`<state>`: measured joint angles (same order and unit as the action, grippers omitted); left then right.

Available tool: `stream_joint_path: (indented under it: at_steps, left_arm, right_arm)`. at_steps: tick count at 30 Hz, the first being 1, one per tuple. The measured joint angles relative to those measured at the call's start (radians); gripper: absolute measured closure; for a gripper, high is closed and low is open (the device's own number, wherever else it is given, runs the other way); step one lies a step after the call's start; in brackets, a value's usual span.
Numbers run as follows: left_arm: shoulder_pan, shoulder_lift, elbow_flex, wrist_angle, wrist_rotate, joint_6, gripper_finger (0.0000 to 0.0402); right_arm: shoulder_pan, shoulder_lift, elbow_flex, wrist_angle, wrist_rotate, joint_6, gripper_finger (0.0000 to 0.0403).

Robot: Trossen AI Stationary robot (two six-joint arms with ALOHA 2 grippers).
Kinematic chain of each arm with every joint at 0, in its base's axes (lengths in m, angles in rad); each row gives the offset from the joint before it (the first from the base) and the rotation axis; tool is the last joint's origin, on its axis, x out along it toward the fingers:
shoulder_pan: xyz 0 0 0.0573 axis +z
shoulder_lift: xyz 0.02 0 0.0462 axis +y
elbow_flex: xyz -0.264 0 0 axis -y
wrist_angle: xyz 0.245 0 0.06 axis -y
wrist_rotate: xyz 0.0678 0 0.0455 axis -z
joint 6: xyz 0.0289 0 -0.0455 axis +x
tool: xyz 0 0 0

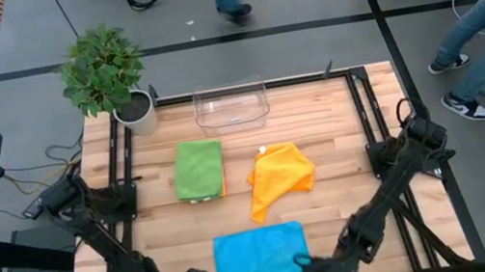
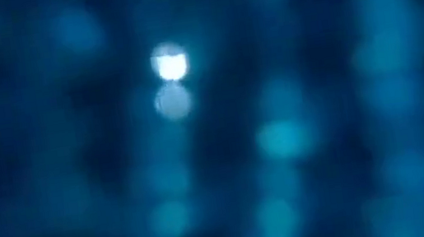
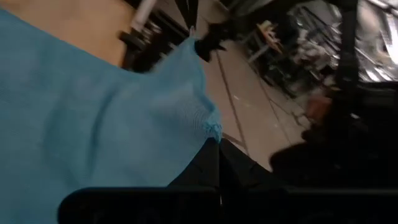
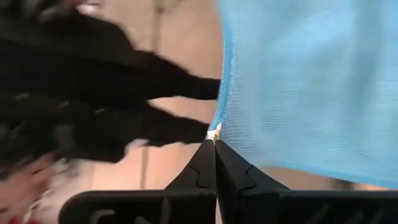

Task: Fold microfiber towels
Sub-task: Fold the blue microfiber cloth

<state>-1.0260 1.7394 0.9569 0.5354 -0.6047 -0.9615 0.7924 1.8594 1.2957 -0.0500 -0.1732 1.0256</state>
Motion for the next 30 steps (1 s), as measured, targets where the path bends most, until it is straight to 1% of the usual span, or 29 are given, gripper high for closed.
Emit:
stream_joint_path:
  at_steps: [4, 8, 11, 14, 15, 17, 20, 25, 30]
  left_arm:
    - [0.029, -0.005, 0.000, -0.069, -0.009, -0.036, 0.0400]
    - [0.038, -0.005, 0.000, -0.196, -0.026, -0.097, 0.0400]
    - [0.027, -0.005, 0.000, -0.324, -0.103, -0.182, 0.0400]
    - [0.011, -0.005, 0.000, -0.484, -0.212, -0.311, 0.0400]
    - [0.010, -0.005, 0.000, -0.534, -0.237, -0.349, 0.0400]
    - [0.018, -0.005, 0.000, -0.624, -0.253, -0.406, 0.0400]
    - [0.048, -0.005, 0.000, -0.687, -0.249, -0.418, 0.0400]
    - [0.109, -0.005, 0.000, -0.777, -0.159, -0.415, 0.0400]
    - [0.139, -0.005, 0.000, -0.798, -0.111, -0.395, 0.0400]
  right_arm:
    - [-0.065, -0.051, 0.000, -0.191, 0.062, -0.005, 0.0403]
    - [-0.142, -0.097, 0.000, -0.364, 0.079, -0.037, 0.0403]
    - [-0.193, -0.104, 0.000, -0.468, 0.088, -0.061, 0.0403]
    - [-0.232, -0.100, 0.000, -0.534, 0.088, -0.080, 0.0403]
    - [-0.242, -0.096, 0.000, -0.552, 0.088, -0.087, 0.0403]
    - [-0.261, -0.085, -0.001, -0.569, 0.089, -0.098, 0.0403]
    - [-0.287, -0.086, -0.020, -0.557, 0.091, -0.109, 0.0403]
    - [-0.328, -0.085, -0.070, -0.550, 0.090, -0.123, 0.0403]
    - [-0.366, -0.085, -0.107, -0.497, 0.087, -0.155, 0.0403]
